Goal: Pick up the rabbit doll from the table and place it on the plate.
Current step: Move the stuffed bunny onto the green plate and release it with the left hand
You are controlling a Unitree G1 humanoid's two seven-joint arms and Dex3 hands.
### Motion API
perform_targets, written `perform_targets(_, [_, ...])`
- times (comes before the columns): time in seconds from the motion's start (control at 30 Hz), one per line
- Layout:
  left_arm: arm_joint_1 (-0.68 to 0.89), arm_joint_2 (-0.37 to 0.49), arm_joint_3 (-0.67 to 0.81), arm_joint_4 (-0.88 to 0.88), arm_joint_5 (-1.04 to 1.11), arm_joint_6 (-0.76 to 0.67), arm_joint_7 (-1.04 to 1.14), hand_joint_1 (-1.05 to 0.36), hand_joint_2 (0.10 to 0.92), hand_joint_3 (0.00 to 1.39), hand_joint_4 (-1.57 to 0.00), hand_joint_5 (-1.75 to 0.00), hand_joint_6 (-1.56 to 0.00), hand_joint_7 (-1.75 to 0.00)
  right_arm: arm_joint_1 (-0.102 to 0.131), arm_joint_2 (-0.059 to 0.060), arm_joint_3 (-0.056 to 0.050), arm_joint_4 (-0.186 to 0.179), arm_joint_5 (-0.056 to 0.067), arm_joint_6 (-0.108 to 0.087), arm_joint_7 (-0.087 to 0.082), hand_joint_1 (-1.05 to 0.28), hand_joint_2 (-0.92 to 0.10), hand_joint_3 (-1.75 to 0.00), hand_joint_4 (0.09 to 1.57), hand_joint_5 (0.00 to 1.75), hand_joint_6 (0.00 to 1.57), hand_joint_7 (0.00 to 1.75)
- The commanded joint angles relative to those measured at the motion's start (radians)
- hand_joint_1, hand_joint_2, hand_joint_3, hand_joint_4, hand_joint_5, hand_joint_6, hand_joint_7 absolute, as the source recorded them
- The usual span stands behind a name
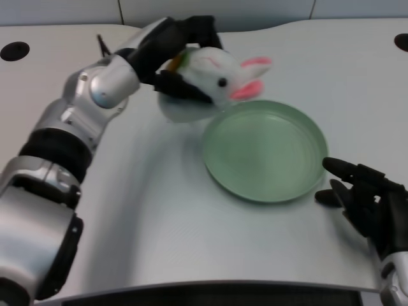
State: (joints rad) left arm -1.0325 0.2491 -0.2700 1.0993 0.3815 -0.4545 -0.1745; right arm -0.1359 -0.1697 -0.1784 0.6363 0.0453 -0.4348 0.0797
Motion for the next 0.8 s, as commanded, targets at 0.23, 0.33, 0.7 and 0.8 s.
perform_targets(0.23, [-0.082, -0.1, -0.023, 0.049, 0.016, 0.022, 0.003, -0.22, 0.86, 0.0, -0.87, -1.75, -0.7, -1.75, -0.008, -0.008, -0.002, 0.02, 0.005, -0.004, 0.004, -0.42, -0.92, -0.2, 0.79, 0.78, 0.99, 0.01])
perform_targets(0.33, [-0.094, -0.124, -0.026, 0.074, 0.018, 0.022, 0.0, -0.23, 0.856, 0.0, -0.86, -1.75, -0.7, -1.75, -0.007, -0.008, -0.004, 0.02, 0.011, -0.002, 0.008, -0.42, -0.92, -0.2, 0.8, 0.78, 0.99, 0.01])
perform_targets(0.7, [-0.107, -0.19, -0.069, 0.171, 0.068, 0.062, 0.027, -0.21, 0.853, 0.01, -0.88, -1.75, -0.7, -1.75, 0.014, -0.004, 0.001, -0.013, -0.002, 0.0, -0.004, -0.42, -0.92, -0.19, 0.79, 0.78, 0.98, 0.01])
perform_targets(0.8, [-0.103, -0.199, -0.08, 0.189, 0.083, 0.073, 0.036, -0.19, 0.851, 0.01, -0.88, -1.75, -0.71, -1.75, 0.016, -0.006, 0.001, -0.008, -0.001, -0.013, 0.003, -0.42, -0.92, -0.19, 0.78, 0.77, 0.97, 0.0])
